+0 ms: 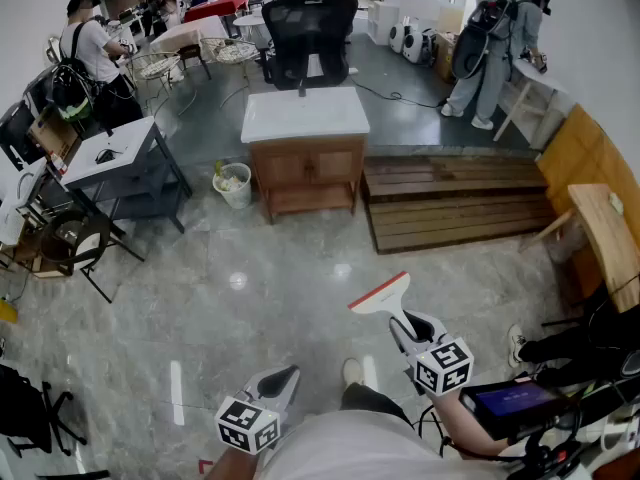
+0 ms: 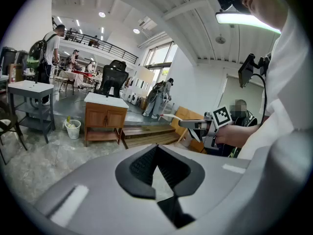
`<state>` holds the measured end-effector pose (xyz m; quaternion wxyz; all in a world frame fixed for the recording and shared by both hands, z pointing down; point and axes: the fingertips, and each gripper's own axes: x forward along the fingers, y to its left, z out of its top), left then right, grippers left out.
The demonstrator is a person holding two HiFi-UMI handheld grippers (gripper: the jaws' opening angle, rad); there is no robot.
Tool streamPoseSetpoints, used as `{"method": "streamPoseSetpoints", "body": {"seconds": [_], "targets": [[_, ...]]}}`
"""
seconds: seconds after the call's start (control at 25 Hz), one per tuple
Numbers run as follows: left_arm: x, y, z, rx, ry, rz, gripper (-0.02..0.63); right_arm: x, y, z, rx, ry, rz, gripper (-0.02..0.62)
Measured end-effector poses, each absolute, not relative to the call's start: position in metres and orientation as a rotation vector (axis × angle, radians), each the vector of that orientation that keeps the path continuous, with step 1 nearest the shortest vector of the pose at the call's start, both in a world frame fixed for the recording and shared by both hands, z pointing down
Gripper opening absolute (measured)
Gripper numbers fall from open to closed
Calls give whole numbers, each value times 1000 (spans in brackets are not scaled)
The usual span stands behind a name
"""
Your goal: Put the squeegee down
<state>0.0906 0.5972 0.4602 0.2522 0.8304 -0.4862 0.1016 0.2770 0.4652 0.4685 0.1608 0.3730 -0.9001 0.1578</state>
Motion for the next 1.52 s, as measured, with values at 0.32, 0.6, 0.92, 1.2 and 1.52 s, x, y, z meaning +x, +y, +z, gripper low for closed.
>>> {"method": "streamPoseSetpoints", "body": {"seconds": [0.32, 0.6, 0.92, 1.2, 1.52], "targets": [[109, 512, 446, 2251, -1371, 301, 6, 282, 378, 460, 1011, -2619, 434, 97], [131, 429, 438, 2241, -1391, 326, 6, 296, 303, 462, 964, -2623, 398, 97], [148, 365, 433, 2273, -1396, 317, 6, 306, 244, 475, 964, -2627, 413, 97], [89, 291, 449, 2275, -1344, 279, 6, 265, 179, 486, 1041, -2567, 429, 97], [-2, 178, 445, 2372, -1233, 269, 6, 182, 87, 479, 1154, -2493, 424, 97]]}}
